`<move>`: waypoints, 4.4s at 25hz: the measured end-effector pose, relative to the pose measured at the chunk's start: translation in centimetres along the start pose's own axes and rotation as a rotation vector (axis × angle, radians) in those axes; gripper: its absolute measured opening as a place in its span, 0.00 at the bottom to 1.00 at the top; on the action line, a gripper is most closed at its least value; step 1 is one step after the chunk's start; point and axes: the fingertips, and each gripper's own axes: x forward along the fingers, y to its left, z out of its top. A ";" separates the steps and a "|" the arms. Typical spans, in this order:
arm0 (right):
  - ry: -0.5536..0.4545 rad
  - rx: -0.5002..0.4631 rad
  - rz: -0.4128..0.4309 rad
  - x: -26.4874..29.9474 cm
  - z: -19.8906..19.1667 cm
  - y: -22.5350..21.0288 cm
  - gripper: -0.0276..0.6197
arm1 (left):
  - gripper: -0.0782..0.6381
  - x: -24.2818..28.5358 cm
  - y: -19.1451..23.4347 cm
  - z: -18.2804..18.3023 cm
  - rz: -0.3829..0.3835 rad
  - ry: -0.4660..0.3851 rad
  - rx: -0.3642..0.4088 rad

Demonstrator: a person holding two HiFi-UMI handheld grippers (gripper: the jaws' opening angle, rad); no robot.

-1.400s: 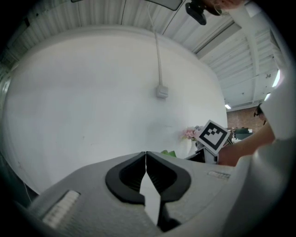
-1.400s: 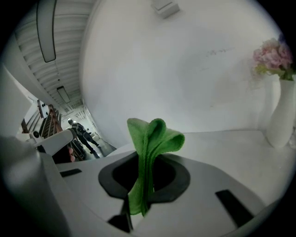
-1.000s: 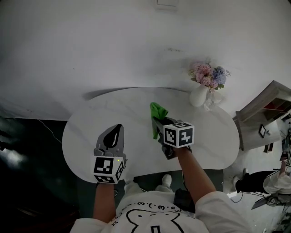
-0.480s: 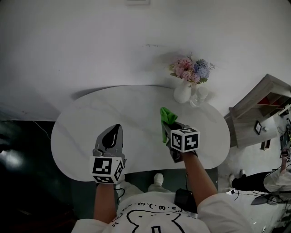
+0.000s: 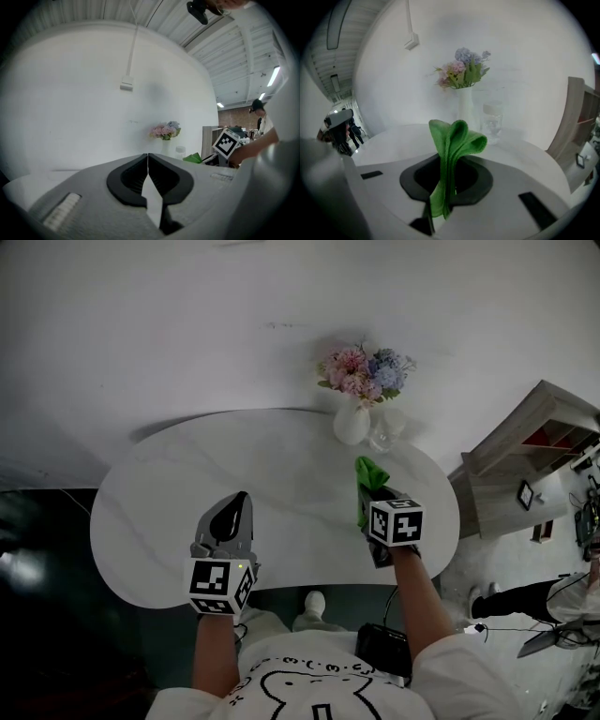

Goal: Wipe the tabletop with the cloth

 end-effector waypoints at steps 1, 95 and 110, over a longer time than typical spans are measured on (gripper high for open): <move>0.010 -0.015 -0.034 -0.1 -0.2 -1.2 0.11 | 0.13 0.1 -0.3 0.1 -0.003 0.001 0.003; 0.456 0.114 -0.292 10.2 -4.1 -5.7 0.11 | 0.13 -1.9 10.2 -3.0 -0.077 0.118 0.027; 0.469 0.130 -0.310 11.9 -4.2 -0.8 0.11 | 0.13 -3.4 16.0 -1.8 -0.078 0.097 0.038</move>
